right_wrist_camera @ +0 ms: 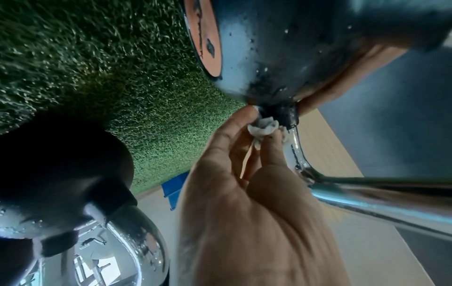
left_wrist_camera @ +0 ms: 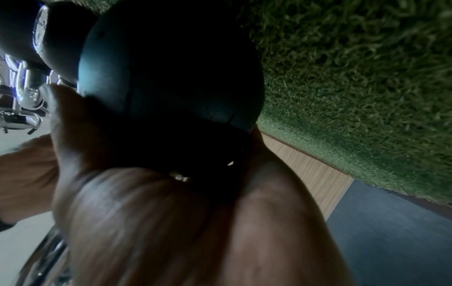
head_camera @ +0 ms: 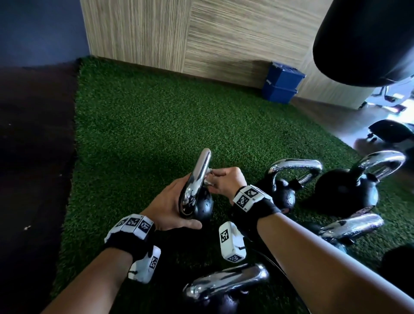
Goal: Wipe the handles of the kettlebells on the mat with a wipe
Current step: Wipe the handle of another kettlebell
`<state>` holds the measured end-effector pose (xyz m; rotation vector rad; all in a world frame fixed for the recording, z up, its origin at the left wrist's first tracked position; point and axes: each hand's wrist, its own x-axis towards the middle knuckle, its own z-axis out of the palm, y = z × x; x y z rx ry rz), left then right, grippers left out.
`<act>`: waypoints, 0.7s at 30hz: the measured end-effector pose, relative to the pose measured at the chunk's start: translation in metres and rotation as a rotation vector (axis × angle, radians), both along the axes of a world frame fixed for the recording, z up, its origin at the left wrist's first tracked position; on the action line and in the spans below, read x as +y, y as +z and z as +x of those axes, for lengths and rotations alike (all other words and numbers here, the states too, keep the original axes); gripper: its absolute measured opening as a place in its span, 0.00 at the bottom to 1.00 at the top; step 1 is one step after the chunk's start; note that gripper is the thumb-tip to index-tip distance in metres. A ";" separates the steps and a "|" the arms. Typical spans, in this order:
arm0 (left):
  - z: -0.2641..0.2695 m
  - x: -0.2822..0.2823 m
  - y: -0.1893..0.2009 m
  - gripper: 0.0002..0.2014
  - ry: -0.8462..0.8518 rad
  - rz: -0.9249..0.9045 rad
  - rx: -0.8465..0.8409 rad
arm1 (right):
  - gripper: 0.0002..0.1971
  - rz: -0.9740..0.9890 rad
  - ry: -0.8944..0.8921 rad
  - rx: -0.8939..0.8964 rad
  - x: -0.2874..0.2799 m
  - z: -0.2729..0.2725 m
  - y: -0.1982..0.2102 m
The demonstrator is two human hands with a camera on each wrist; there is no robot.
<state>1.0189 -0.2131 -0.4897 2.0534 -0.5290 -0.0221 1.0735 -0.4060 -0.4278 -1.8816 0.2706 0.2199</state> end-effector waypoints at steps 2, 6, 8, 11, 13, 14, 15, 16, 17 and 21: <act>0.001 0.000 -0.002 0.63 0.004 0.016 -0.005 | 0.12 -0.050 0.005 -0.057 0.003 0.003 0.004; 0.004 -0.001 -0.005 0.65 0.036 0.071 -0.008 | 0.15 -0.131 -0.065 -0.304 0.004 0.010 0.020; 0.005 0.000 -0.005 0.65 0.044 0.070 0.015 | 0.12 -0.133 -0.055 -0.340 0.003 0.010 0.020; 0.008 0.000 -0.005 0.64 0.010 0.031 0.026 | 0.08 -0.159 0.001 -0.322 0.003 0.007 0.016; 0.010 0.001 -0.005 0.63 -0.008 0.009 0.042 | 0.10 -0.184 0.003 -0.374 0.003 0.011 0.016; 0.011 0.002 -0.005 0.61 -0.015 0.001 0.048 | 0.12 -0.211 0.001 -0.438 0.003 0.014 0.017; 0.012 0.003 -0.004 0.59 -0.022 0.000 0.047 | 0.15 -0.247 0.008 -0.517 0.004 0.016 0.017; 0.013 0.003 -0.003 0.56 -0.026 0.011 0.046 | 0.17 -0.287 0.024 -0.592 0.006 0.016 0.017; 0.014 0.004 -0.002 0.54 -0.026 0.028 0.048 | 0.18 -0.316 0.049 -0.661 0.009 0.014 0.016; 0.025 0.006 0.001 0.46 -0.034 0.053 0.083 | 0.11 -0.385 0.149 -0.939 0.017 -0.006 0.020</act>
